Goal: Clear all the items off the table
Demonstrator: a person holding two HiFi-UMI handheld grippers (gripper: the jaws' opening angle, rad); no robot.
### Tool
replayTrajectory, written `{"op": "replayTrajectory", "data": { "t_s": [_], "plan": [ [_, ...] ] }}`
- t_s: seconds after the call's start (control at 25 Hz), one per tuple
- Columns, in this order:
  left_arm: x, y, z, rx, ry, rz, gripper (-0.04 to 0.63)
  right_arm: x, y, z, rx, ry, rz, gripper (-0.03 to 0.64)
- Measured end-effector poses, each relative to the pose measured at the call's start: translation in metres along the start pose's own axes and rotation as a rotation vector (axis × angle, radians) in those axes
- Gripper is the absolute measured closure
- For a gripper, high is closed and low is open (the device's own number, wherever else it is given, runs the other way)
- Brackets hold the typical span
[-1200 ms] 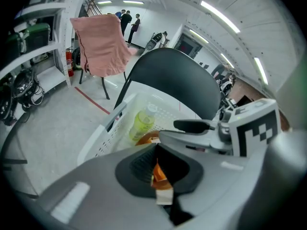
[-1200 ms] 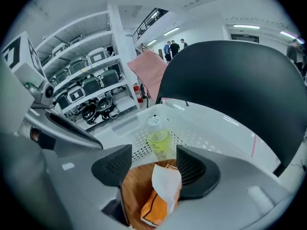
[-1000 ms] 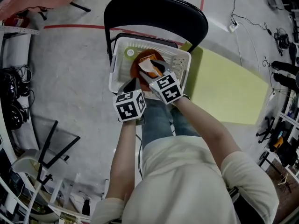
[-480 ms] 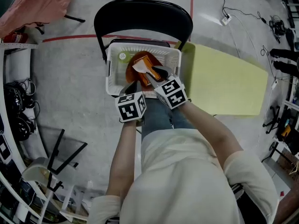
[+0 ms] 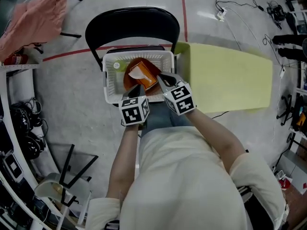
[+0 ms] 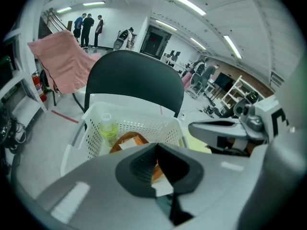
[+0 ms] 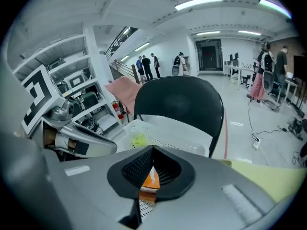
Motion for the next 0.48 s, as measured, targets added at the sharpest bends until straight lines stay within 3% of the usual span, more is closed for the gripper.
{"op": "replayTrajectory", "data": {
  "t_s": [0.48],
  "plan": [
    [0.074,-0.007,-0.004,-0.014,-0.076,-0.144,0.586,0.041,-0.027,0.07,0.034,-0.12,-0.076,0.618]
  ]
}}
Point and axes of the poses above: the fingertips, and each gripper's own axes: z backward along the fingers, x to its right, y out of its top, the point moved 4 cm from there along z, backward along the fingers, and after that the axes turned 3 degrees about z, right-handed, at the moved point
